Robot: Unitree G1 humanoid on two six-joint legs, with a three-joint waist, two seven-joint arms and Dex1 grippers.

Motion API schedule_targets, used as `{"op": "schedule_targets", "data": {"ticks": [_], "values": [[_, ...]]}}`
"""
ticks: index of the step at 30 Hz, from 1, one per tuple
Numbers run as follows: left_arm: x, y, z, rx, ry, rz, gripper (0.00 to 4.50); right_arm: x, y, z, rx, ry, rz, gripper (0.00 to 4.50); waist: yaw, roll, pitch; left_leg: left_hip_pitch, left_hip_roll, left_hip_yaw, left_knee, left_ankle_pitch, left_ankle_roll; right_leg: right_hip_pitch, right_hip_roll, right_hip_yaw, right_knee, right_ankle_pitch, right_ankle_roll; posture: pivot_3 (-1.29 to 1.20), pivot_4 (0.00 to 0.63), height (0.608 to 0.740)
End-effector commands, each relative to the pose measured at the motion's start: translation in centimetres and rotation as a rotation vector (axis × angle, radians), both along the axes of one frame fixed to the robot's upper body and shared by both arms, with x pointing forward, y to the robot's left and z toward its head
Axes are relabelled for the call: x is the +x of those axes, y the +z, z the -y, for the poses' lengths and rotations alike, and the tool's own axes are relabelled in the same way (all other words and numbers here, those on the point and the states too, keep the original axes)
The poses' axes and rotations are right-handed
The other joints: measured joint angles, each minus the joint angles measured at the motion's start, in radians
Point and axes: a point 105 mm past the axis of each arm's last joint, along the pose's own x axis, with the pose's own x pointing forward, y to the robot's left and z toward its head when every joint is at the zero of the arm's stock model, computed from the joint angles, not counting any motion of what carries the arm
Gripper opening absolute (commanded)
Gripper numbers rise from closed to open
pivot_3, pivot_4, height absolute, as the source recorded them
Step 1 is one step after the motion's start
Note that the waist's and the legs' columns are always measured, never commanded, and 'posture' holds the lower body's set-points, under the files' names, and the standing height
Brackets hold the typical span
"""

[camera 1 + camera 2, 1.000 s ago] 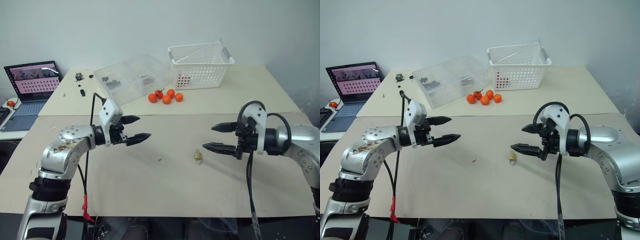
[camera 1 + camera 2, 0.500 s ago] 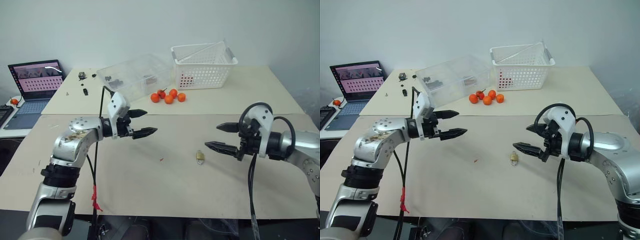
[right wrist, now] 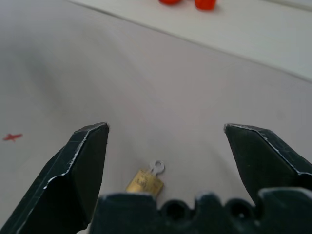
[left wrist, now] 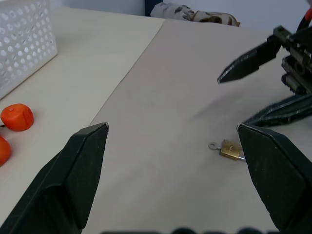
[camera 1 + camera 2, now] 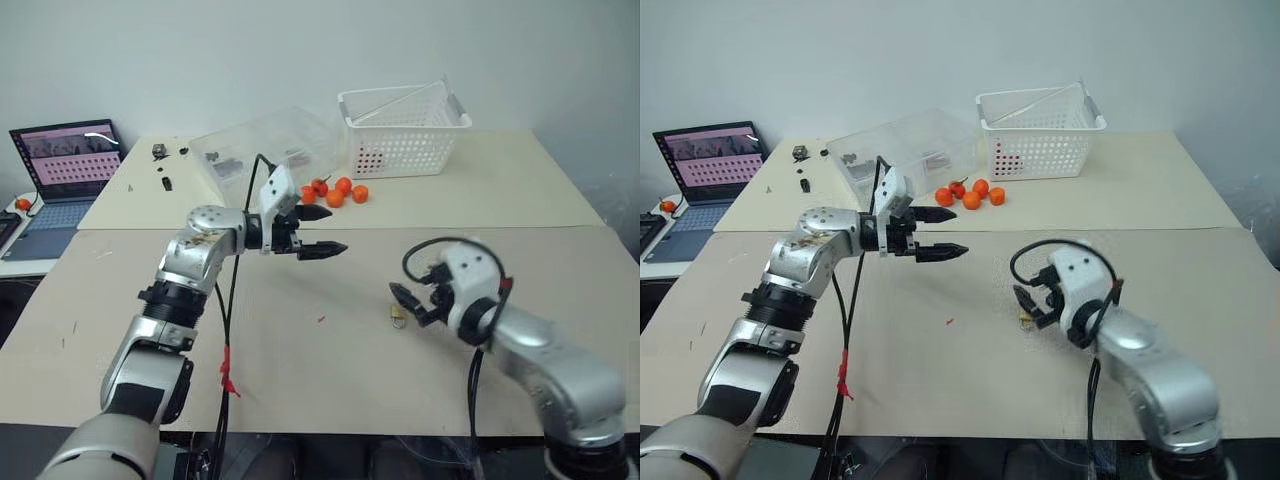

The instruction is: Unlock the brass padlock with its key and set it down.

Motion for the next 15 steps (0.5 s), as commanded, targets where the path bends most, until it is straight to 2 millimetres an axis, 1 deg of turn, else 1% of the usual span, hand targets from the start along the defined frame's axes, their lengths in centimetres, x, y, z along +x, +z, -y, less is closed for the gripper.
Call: {"op": "schedule_targets", "data": {"ticks": [1, 5, 8, 11, 12, 15], "values": [[-0.1, 1.7, 0.2, 0.003, -0.034, 0.056, 4.5, -0.2, -0.6, 0.8, -0.025, -0.117, 0.033, 4.44, -0.002, 0.0, 0.0, 0.0, 0.0, 0.0, 0.0, 0.0, 0.0, 0.0, 0.0, 0.0, 0.0, 0.0, 0.0, 0.0, 0.15, 0.74], [-0.2, 1.9, 0.0, 0.019, -0.041, 0.048, 4.5, -0.8, -2.4, 0.3, -0.028, -0.129, -0.006, 4.44, -0.011, 0.0, 0.0, 0.001, 0.0, 0.0, 0.0, 0.0, 0.0, 0.0, 0.001, 0.001, 0.0, 0.0, 0.0, 0.0, 0.15, 0.74], [-0.3, 2.0, -0.3, 0.035, -0.039, 0.043, 4.5, -0.9, -3.1, -0.5, -0.021, -0.11, -0.016, 4.44, -0.016, 0.0, 0.0, 0.002, 0.0, 0.001, 0.0, 0.0, 0.0, 0.0, 0.003, 0.002, 0.0, 0.0, 0.001, 0.0, 0.15, 0.74], [-0.4, 2.1, -0.6, 0.043, -0.033, 0.038, 4.5, -0.8, -3.0, -1.3, -0.008, -0.081, -0.005, 4.44, -0.017, 0.0, 0.0, 0.003, 0.002, 0.001, 0.0, -0.001, 0.001, -0.001, 0.006, 0.003, 0.0, -0.001, 0.002, 0.0, 0.15, 0.74], [-0.5, 2.1, -0.7, 0.045, -0.032, 0.036, 4.5, -0.7, -2.8, -1.6, -0.003, -0.07, 0.005, 4.44, -0.017, 0.0, 0.0, 0.003, 0.002, 0.001, 0.0, -0.001, 0.001, -0.001, 0.006, 0.003, 0.0, -0.003, 0.006, 0.0, 0.15, 0.74], [-0.6, 2.0, -0.9, 0.054, -0.024, 0.03, 4.5, -0.4, -2.2, -2.2, 0.012, -0.046, 0.031, 4.44, -0.018, 0.0, 0.0, 0.003, 0.002, 0.0, 0.0, -0.001, 0.001, -0.001, 0.006, 0.003, 0.0, -0.003, 0.005, 0.0, 0.15, 0.74]]}}
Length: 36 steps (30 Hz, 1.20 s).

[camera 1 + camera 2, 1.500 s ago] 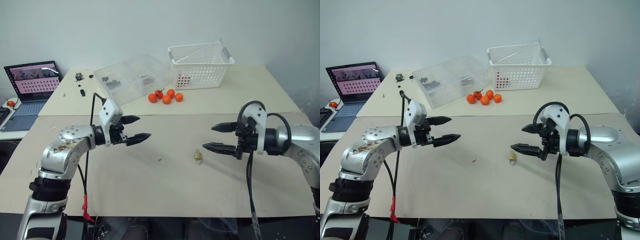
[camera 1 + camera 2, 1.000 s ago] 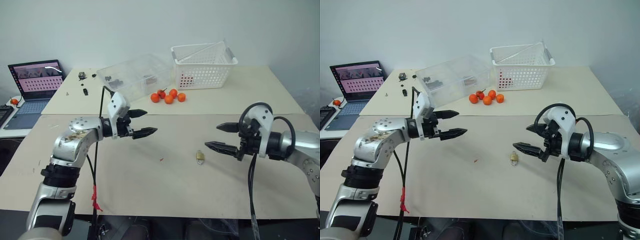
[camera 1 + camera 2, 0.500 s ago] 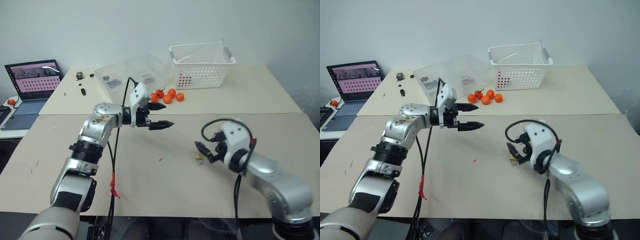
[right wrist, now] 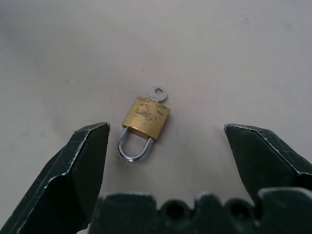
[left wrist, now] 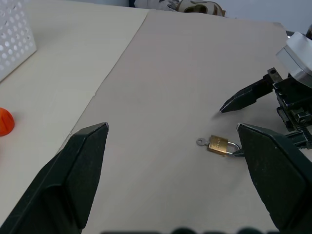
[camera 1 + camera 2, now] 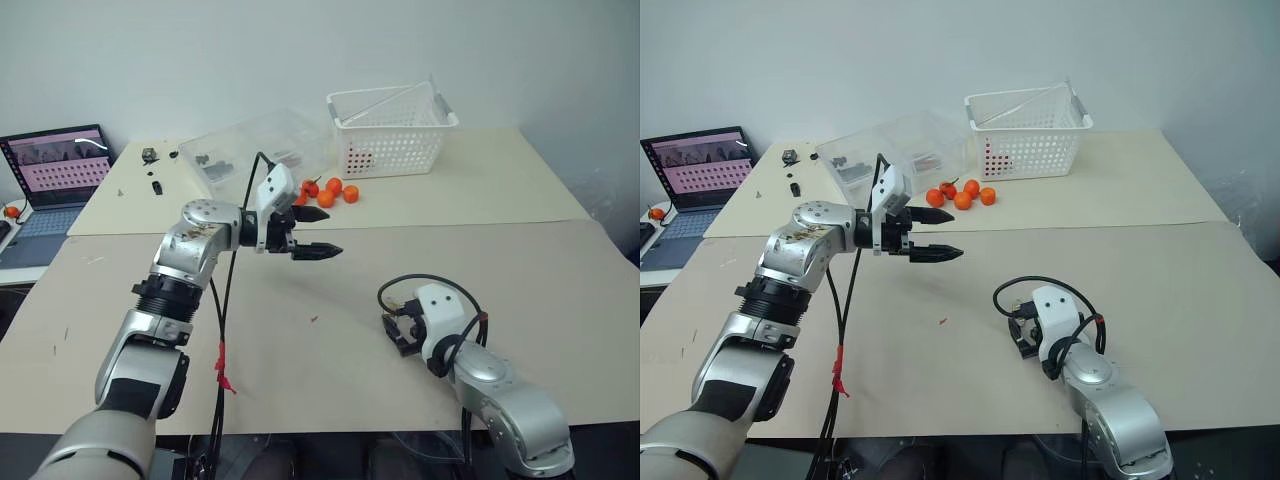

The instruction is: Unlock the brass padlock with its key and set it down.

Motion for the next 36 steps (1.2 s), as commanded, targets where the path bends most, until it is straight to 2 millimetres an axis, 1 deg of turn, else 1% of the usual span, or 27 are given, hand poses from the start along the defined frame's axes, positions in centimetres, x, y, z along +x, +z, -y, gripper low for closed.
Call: {"op": "schedule_targets", "data": {"ticks": [1, 3, 7, 13, 19, 23, 29, 30, 34, 36], "values": [[-0.3, 1.5, -0.2, 0.01, -0.002, 0.057, 4.5, 0.6, 1.9, -0.9, 0.024, 0.037, 0.086, 4.44, 0.0, 0.0, 0.0, 0.0, 0.0, 0.0, 0.0, 0.0, 0.0, 0.0, 0.0, 0.0, 0.0, 0.001, -0.002, 0.0, 0.15, 0.74], [-0.4, 1.5, -0.4, 0.013, 0.001, 0.056, 4.5, 0.8, 1.6, -1.1, 0.026, 0.039, 0.08, 4.44, 0.002, 0.0, 0.0, 0.0, 0.0, 0.0, 0.0, 0.0, 0.0, 0.0, 0.0, 0.0, 0.0, 0.003, -0.004, 0.0, 0.15, 0.74], [-0.6, 1.7, -0.9, 0.025, 0.017, 0.059, 4.5, 0.8, 0.3, -1.3, 0.028, 0.045, 0.053, 4.44, 0.002, 0.0, 0.0, 0.0, 0.0, 0.0, 0.0, 0.0, 0.0, 0.0, 0.0, 0.001, 0.001, 0.003, -0.004, 0.0, 0.15, 0.74], [-0.9, 2.1, -2.1, 0.054, 0.04, 0.059, 4.5, 1.0, -0.9, -1.0, 0.024, 0.039, 0.04, 4.44, 0.001, 0.0, 0.0, 0.0, 0.0, 0.0, 0.0, 0.0, 0.0, 0.0, 0.0, 0.001, 0.001, 0.003, -0.005, 0.0, 0.15, 0.74], [-1.0, 2.3, -2.2, 0.058, 0.042, 0.061, 4.5, 1.0, -1.1, -1.5, 0.035, 0.046, 0.043, 4.44, 0.002, 0.0, 0.0, 0.001, 0.001, 0.0, -0.001, 0.0, 0.001, 0.0, 0.002, 0.001, 0.001, 0.003, -0.004, 0.0, 0.15, 0.74], [-1.1, 2.2, -1.9, 0.057, 0.037, 0.059, 4.5, 0.9, -1.3, -1.4, 0.035, 0.043, 0.039, 3.37, 0.001, 0.001, 0.0, 0.001, 0.001, 0.0, -0.001, 0.0, 0.001, 0.0, 0.002, 0.002, 0.001, 0.003, -0.004, 0.0, 0.15, 0.74], [-1.0, 2.1, -1.7, 0.051, 0.035, 0.057, 4.5, 0.9, -0.9, -1.3, 0.02, 0.061, 0.047, 1.24, 0.001, 0.001, -0.001, 0.001, 0.002, 0.0, -0.001, -0.001, 0.001, 0.0, 0.003, 0.002, 0.001, 0.003, -0.004, 0.0, 0.15, 0.74], [-0.9, 2.0, -1.7, 0.048, 0.036, 0.057, 4.5, 1.0, -0.7, -1.3, 0.015, 0.066, 0.051, 0.99, 0.002, 0.001, -0.001, 0.001, 0.002, 0.0, -0.001, -0.001, 0.001, 0.0, 0.003, 0.002, 0.001, 0.003, -0.004, 0.0, 0.15, 0.74], [-1.0, 1.8, -1.6, 0.04, 0.038, 0.053, 4.5, 1.2, 0.0, -1.5, -0.002, 0.11, 0.07, 0.99, 0.001, 0.001, -0.001, 0.001, 0.002, 0.0, -0.001, -0.001, 0.001, 0.0, 0.005, 0.004, 0.001, 0.003, -0.004, 0.0, 0.15, 0.74], [-1.0, 1.7, -1.7, 0.038, 0.038, 0.052, 4.5, 1.1, 0.6, -2.1, -0.013, 0.179, 0.088, 0.99, 0.001, 0.001, -0.001, 0.001, 0.002, 0.0, -0.001, -0.001, 0.001, 0.0, 0.005, 0.005, 0.001, 0.003, -0.004, 0.0, 0.15, 0.74]]}}
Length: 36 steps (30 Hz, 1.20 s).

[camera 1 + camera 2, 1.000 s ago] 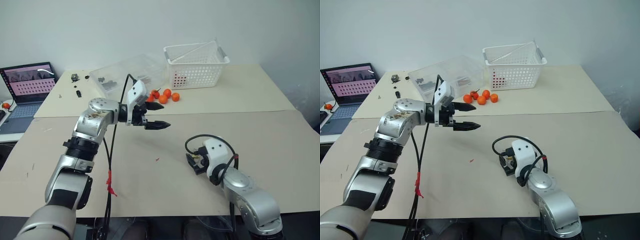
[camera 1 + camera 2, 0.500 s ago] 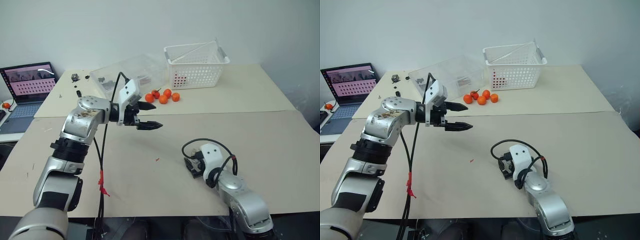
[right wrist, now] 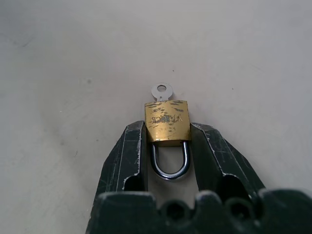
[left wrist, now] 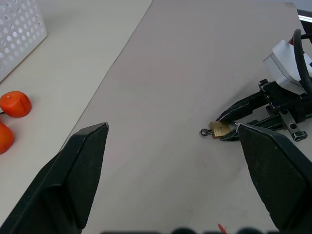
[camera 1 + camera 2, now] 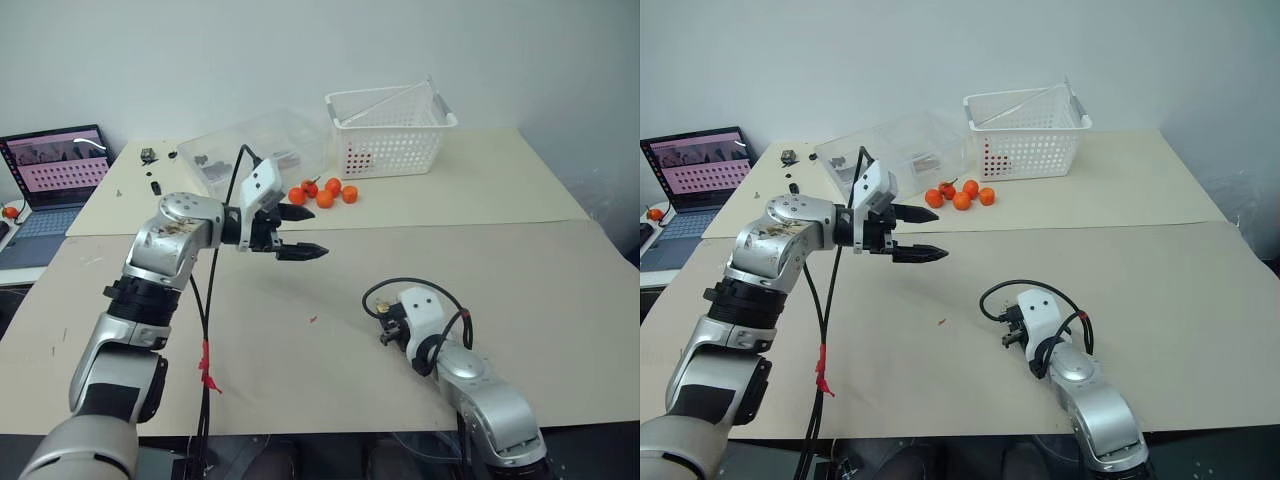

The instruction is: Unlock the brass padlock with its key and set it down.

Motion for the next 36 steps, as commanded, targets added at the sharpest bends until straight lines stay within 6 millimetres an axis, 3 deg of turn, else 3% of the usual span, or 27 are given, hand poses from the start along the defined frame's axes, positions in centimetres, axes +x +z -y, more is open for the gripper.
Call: {"op": "schedule_targets", "data": {"ticks": [1, 5, 10, 12, 14, 17, 21, 25, 30, 36], "values": [[-0.2, 1.0, -0.1, -0.028, -0.005, 0.047, 4.5, 0.1, 2.8, -1.4, -0.007, 0.133, 0.098, 0.99, -0.001, 0.0, 0.0, 0.0, 0.0, 0.0, 0.0, 0.0, 0.0, 0.0, 0.0, 0.0, 0.0, 0.0, 0.0, 0.0, 0.15, 0.74], [-0.3, 0.5, -0.5, -0.026, -0.007, 0.035, 4.5, -0.4, 5.1, -2.9, -0.074, 0.371, 0.155, 0.99, -0.005, 0.0, 0.0, 0.0, 0.001, 0.0, 0.0, 0.0, 0.001, 0.0, 0.001, 0.001, 0.0, 0.0, 0.0, 0.0, 0.15, 0.74], [-1.1, -0.7, -1.4, -0.034, -0.033, -0.042, 4.5, -1.4, 7.1, -3.7, -0.3, 0.713, 0.234, 0.99, -0.012, 0.0, 0.0, 0.0, 0.002, 0.002, 0.001, -0.001, 0.001, 0.001, 0.003, 0.0, -0.001, 0.0, 0.0, 0.0, 0.15, 0.74], [-1.5, -1.0, -1.4, -0.077, -0.051, -0.108, 4.5, -1.4, 7.5, -3.6, -0.406, 0.82, 0.271, 0.99, -0.016, 0.0, 0.0, 0.0, 0.003, 0.004, 0.001, -0.001, 0.002, 0.001, 0.004, 0.0, -0.001, 0.0, 0.0, 0.0, 0.15, 0.74], [-1.9, -0.3, -1.5, -0.235, -0.066, -0.267, 4.5, -1.2, 7.9, -3.1, -0.52, 0.914, 0.317, 0.99, -0.017, -0.001, 0.001, -0.001, 0.005, 0.005, 0.002, -0.002, 0.003, 0.001, 0.005, 0.0, -0.001, 0.0, 0.001, 0.0, 0.15, 0.74], [-2.1, -1.0, -2.1, -0.261, -0.058, -0.355, 4.5, -0.8, 7.8, -2.2, -0.655, 1.021, 0.37, 0.99, -0.019, -0.002, 0.001, -0.001, 0.009, 0.008, 0.004, -0.003, 0.005, 0.001, 0.006, -0.001, -0.001, -0.004, 0.007, 0.0, 0.15, 0.74], [-3.0, -1.4, -2.1, -0.284, -0.077, -0.476, 4.5, -0.1, 8.4, -1.6, -0.711, 1.071, 0.427, 0.99, -0.019, -0.003, 0.002, -0.001, 0.011, 0.01, 0.003, -0.003, 0.005, 0.001, 0.008, -0.001, 0.0, 0.0, 0.0, 0.0, 0.15, 0.74], [-3.6, -2.8, -1.6, -0.247, -0.097, -0.527, 3.61, 0.3, 9.3, -1.8, -0.719, 1.078, 0.467, 0.93, -0.022, -0.003, 0.002, -0.001, 0.012, 0.01, 0.003, -0.003, 0.004, 0.0, 0.009, 0.003, -0.001, 0.003, -0.004, 0.0, 0.15, 0.74], [-5.1, -3.5, -0.6, -0.22, -0.193, -0.573, 1.59, 0.3, 10.3, -1.7, -0.714, 1.052, 0.486, 0.93, -0.013, -0.003, 0.002, -0.001, 0.012, 0.01, 0.003, -0.003, 0.004, 0.0, 0.009, 0.004, -0.001, 0.003, -0.005, 0.0, 0.15, 0.74], [-5.1, -3.6, 0.6, -0.219, -0.232, -0.574, 1.59, -0.1, 12.1, -2.5, -0.673, 1.023, 0.51, 0.93, -0.002, -0.003, 0.002, -0.001, 0.013, 0.009, 0.003, -0.004, 0.003, -0.001, 0.009, 0.004, -0.002, 0.004, -0.006, 0.0, 0.15, 0.74]]}}
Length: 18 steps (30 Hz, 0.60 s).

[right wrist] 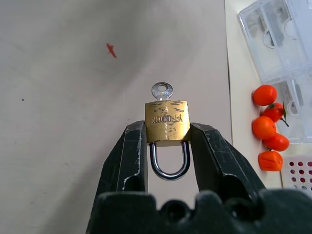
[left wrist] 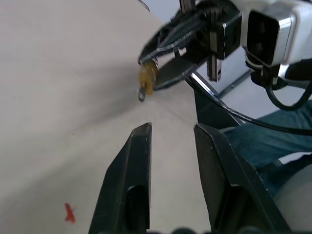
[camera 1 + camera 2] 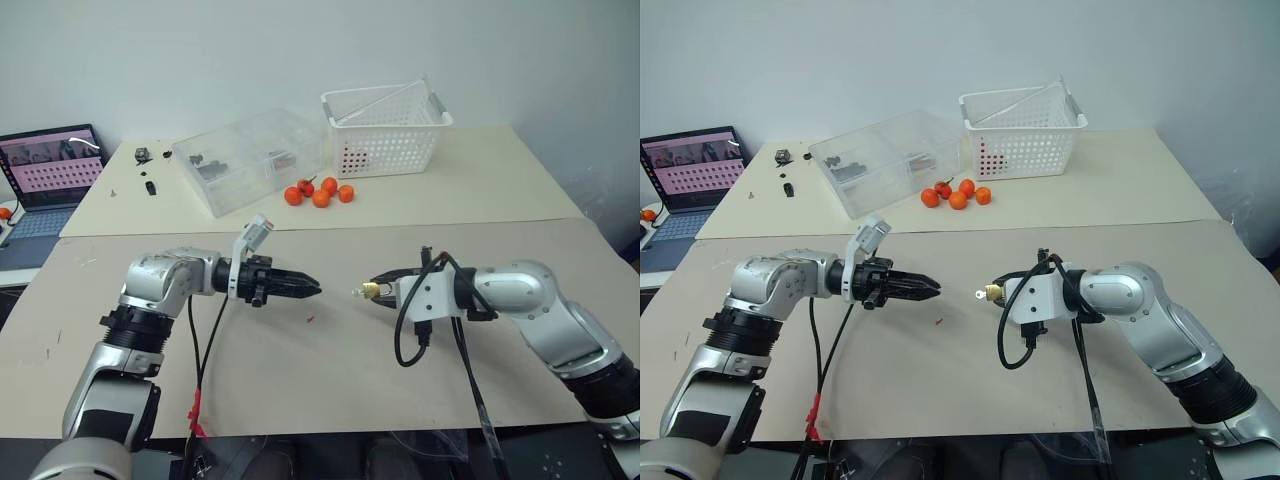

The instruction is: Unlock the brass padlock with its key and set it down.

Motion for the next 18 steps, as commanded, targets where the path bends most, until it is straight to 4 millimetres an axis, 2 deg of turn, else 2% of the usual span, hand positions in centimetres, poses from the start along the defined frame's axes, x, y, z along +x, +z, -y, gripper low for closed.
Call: {"op": "schedule_targets", "data": {"ticks": [1, 8, 13, 18], "values": [[0.1, 1.4, 1.2, -0.036, -0.047, 0.054, 1.59, -0.7, 3.0, -1.0, 0.061, 0.019, 0.06, 0.93, 0.003, 0.0, 0.0, 0.0, 0.0, 0.0, 0.0, 0.0, 0.0, 0.0, 0.0, 0.0, 0.0, 0.0, 0.0, 0.0, 0.15, 0.74], [0.3, 2.0, 2.5, -0.054, -0.093, 0.097, 1.59, -1.6, 3.3, -1.7, 0.094, 0.006, 0.035, 0.93, 0.009, 0.0, 0.0, -0.001, 0.0, 0.001, 0.0, 0.0, 0.0, 0.0, 0.0, 0.0, 0.0, 0.0, 0.0, 0.0, 0.15, 0.74], [0.7, 3.1, 3.6, -0.084, -0.11, 0.131, 1.59, -2.0, 2.5, -1.4, 0.075, -0.004, 0.014, 0.93, 0.011, 0.0, 0.0, -0.001, 0.0, 0.001, 0.001, 0.0, 0.0, 0.0, 0.0, 0.0, 0.0, 0.0, 0.0, 0.0, 0.15, 0.74], [0.6, 3.3, 3.8, -0.088, -0.117, 0.134, 1.59, -1.8, 2.6, -1.1, 0.072, -0.017, 0.021, 0.93, 0.006, 0.0, 0.0, -0.001, 0.0, 0.006, 0.001, 0.0, 0.0, 0.0, 0.0, 0.0, 0.0, 0.0, 0.0, 0.0, 0.15, 0.74]]}}
